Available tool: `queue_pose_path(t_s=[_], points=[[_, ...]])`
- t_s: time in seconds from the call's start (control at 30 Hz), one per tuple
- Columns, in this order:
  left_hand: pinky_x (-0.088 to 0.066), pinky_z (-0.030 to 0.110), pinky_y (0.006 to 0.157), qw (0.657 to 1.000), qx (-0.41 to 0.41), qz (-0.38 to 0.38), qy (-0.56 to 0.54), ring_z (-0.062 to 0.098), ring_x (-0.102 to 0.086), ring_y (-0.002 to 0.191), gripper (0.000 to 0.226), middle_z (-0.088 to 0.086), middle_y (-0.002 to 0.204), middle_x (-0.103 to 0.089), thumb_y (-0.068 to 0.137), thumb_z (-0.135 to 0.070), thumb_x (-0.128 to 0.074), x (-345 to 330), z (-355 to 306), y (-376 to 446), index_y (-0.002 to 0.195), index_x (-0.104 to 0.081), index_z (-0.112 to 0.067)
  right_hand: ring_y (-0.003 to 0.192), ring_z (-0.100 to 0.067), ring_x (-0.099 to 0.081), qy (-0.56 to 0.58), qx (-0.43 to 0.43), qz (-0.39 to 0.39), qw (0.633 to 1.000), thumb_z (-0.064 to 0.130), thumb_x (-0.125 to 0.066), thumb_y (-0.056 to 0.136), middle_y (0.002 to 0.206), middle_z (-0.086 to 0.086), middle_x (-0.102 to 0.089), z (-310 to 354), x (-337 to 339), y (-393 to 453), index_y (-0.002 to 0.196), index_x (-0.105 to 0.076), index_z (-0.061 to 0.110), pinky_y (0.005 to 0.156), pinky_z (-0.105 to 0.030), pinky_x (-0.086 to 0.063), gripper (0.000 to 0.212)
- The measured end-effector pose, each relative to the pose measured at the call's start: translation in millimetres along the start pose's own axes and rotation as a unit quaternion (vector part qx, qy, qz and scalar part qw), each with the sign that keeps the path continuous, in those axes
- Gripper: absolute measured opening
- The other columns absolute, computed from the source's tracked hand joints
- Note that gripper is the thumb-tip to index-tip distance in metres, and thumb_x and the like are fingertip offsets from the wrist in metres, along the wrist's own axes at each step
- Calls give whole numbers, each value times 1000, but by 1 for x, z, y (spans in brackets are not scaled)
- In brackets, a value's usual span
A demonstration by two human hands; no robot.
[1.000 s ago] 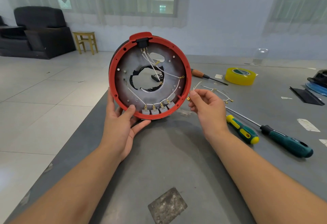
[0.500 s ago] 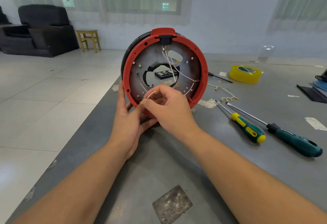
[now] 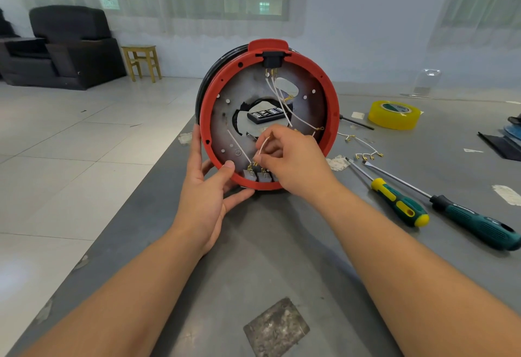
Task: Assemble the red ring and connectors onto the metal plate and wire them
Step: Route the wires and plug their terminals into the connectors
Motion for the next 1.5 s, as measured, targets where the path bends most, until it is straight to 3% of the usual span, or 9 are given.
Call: queue_pose_path(t_s=[0.33, 0.7, 0.83, 0.97, 1.2, 1.3, 1.5], points=[[-63, 54, 87, 1000, -2, 15, 6, 30, -75, 111, 79, 6, 144, -60, 106, -4, -58, -3, -2, -2, 146, -38, -69, 79, 3, -68, 1, 26, 2, 1000, 13, -76, 87, 80, 13, -73, -2, -7, -2, 94, -62, 35, 72, -14, -51, 27], [-64, 51, 85, 1000, 2, 15, -3, 29, -75, 112, 80, 4, 145, -59, 105, -3, -58, -2, -1, -2, 147, -38, -68, 79, 0, -68, -4, 25, 5, 1000, 15, -79, 86, 78, 14, -73, -2, -6, -2, 92, -66, 32, 77, -22, -55, 21], [-64, 51, 85, 1000, 4, 9, -3, 28, -75, 111, 80, 3, 144, -60, 105, -4, -59, -2, -1, -2, 147, -37, -68, 78, 1, -67, -10, 30, 14, 999, 15, -79, 86, 77, 16, -70, -1, -8, -2, 89, -68, 32, 72, -11, -49, 21], [-63, 53, 87, 1000, 3, 13, 0, 28, -75, 111, 79, 3, 144, -61, 106, -3, -57, -2, -2, -3, 148, -37, -67, 73, -2, -64, -25, 39, 15, 999, 15, -81, 85, 77, 15, -67, 1, -8, -2, 87, -68, 30, 68, -13, -49, 20], [-63, 56, 89, 1000, 0, 20, 5, 31, -75, 112, 79, 6, 146, -60, 106, -3, -56, -4, -3, -5, 149, -36, -66, 77, 1, -63, -18, 42, 28, 999, 9, -75, 87, 79, 11, -70, 0, -10, -3, 100, -59, 31, 70, -9, -47, 30], [-63, 54, 86, 1000, -3, 15, 6, 32, -75, 112, 80, 7, 144, -60, 105, -3, -58, -3, -3, -4, 150, -36, -66, 75, 2, -61, -28, 52, 32, 998, 8, -73, 88, 80, 11, -69, 1, -12, -2, 104, -57, 28, 71, -12, -48, 31], [-64, 54, 86, 1000, -8, 11, 2, 33, -75, 110, 81, 9, 143, -60, 104, -3, -59, -2, -2, -5, 151, -35, -65, 75, -5, -61, -50, 64, 42, 996, 10, -73, 87, 80, 10, -67, 3, -17, -1, 104, -57, 26, 78, -33, -56, 28]])
Point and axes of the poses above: each hand's wrist, its own y-axis towards the middle knuckle, its own x-axis out of the back of the hand, z = x × y, the point moved 7 cm from there along y, towards the middle knuckle
